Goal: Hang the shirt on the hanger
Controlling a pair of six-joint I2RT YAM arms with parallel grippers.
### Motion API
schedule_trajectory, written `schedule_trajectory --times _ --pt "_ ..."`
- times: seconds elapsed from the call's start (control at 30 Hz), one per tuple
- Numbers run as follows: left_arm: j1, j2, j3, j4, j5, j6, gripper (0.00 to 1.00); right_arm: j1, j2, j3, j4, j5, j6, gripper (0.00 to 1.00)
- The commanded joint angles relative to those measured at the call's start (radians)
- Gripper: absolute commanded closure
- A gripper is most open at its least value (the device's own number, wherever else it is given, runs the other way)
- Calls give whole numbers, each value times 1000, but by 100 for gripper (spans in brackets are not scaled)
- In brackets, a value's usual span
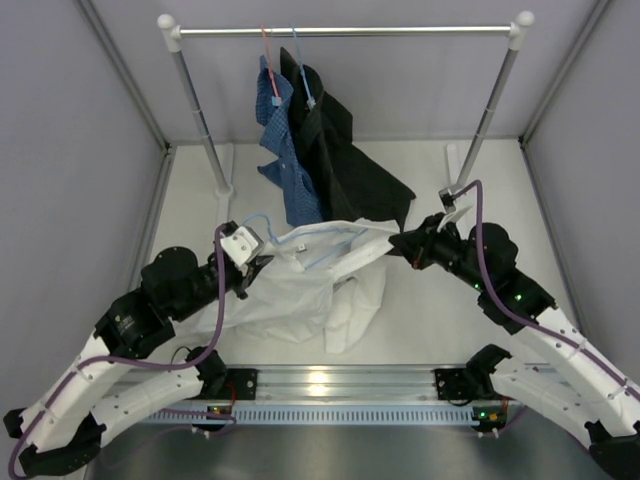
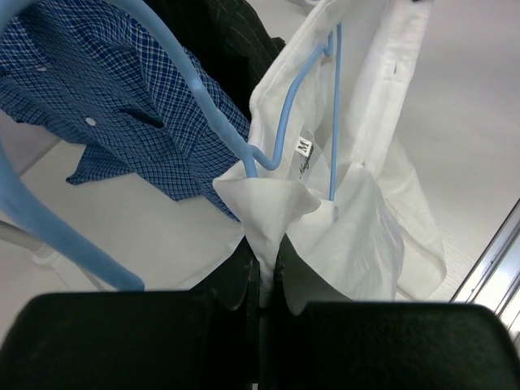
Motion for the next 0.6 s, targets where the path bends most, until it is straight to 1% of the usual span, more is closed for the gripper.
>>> schedule_trajectory --times 0.0,0.07,0.1,0.13,0.2,0.23,0.27,0.3,0.33,0.37,0.4,0.43,0.47,0.5,0.57 --pt "3 10 18 9 -75 4 100 -16 9 76 38 -129 20 100" --pt "3 22 15 9 -45 4 100 -15 12 76 85 -214 51 100" --pt "3 30 17 9 -34 -2 100 -13 12 74 139 -239 64 100" --pt "3 44 18 11 -22 -7 100 -5 15 73 168 -297 92 100" --pt "3 57 32 11 34 -13 100 1 21 65 247 -369 129 100" --pt "3 73 41 14 67 -24 100 19 23 61 324 -421 178 100" --pt "3 82 52 19 105 -33 100 37 27 52 369 -442 199 100" --pt "3 94 85 28 132 -53 100 91 40 30 418 -452 224 100" --pt "3 107 103 40 161 -64 100 131 47 22 490 -445 253 100" --pt "3 120 118 57 187 -74 100 178 61 18 510 -428 252 100" --pt "3 123 145 81 231 -100 100 290 90 22 516 -402 235 100" --pt "3 125 158 132 247 -116 100 345 106 28 500 -330 189 100" --pt "3 120 169 163 258 -123 100 396 121 31 494 -293 174 100" --pt "3 113 182 190 256 -148 100 471 139 24 493 -217 154 100" --pt "3 81 192 284 239 -160 100 518 147 -2 487 -132 146 100"
